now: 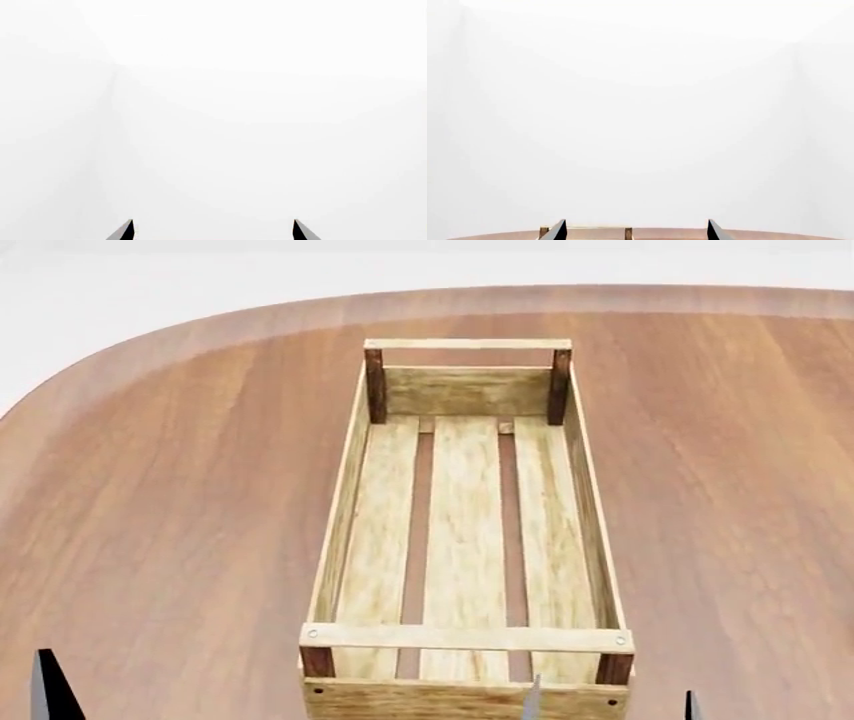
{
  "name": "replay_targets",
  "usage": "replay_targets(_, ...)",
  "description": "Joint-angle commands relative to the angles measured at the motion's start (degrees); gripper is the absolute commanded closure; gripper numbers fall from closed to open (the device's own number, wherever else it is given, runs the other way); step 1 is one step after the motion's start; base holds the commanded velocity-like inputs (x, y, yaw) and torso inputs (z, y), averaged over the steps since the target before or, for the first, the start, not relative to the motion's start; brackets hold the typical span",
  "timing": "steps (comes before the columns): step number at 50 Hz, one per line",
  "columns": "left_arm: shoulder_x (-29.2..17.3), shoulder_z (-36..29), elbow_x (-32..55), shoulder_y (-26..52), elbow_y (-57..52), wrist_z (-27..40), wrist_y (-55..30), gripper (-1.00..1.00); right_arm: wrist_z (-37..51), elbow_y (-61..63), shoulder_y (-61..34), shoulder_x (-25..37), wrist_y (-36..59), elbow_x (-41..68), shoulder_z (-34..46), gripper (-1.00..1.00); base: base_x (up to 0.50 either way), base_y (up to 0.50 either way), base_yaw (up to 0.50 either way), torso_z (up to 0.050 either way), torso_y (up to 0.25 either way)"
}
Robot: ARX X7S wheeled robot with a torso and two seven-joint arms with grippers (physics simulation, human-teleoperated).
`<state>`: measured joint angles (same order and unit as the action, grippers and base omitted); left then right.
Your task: Pick up the cream cheese and put it in the tray.
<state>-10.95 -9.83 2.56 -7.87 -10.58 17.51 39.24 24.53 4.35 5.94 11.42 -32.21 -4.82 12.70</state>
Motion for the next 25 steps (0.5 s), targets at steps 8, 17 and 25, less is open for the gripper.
replay_targets(8, -0.46, -0.48, 0.03, 0.19, 0.34, 0.73, 0.23, -1.0, 0.93, -0.91, -0.48, 0.26, -0.02, -0.57, 0.57, -1.0, 0.18, 0.0, 0.0, 0.0, 0.0)
replay_targets(17, -0.74, -0.6, 0.06, 0.07, 0.23, 1.12, 0.29, -1.0, 1.38, -0.5, -0.31, 0.52, 0.1, -0.72, 0.69, -1.0, 0.18, 0.0, 0.0, 0.0, 0.0)
replay_targets(25, -1.01, -0.63, 0.13, 0.11, 0.19, 1.47, 0.37, -1.0, 1.77, -0.57, -0.41, 0.65, 0.14, -1.04, 0.91, -1.0, 0.18, 0.0, 0.0, 0.0, 0.0)
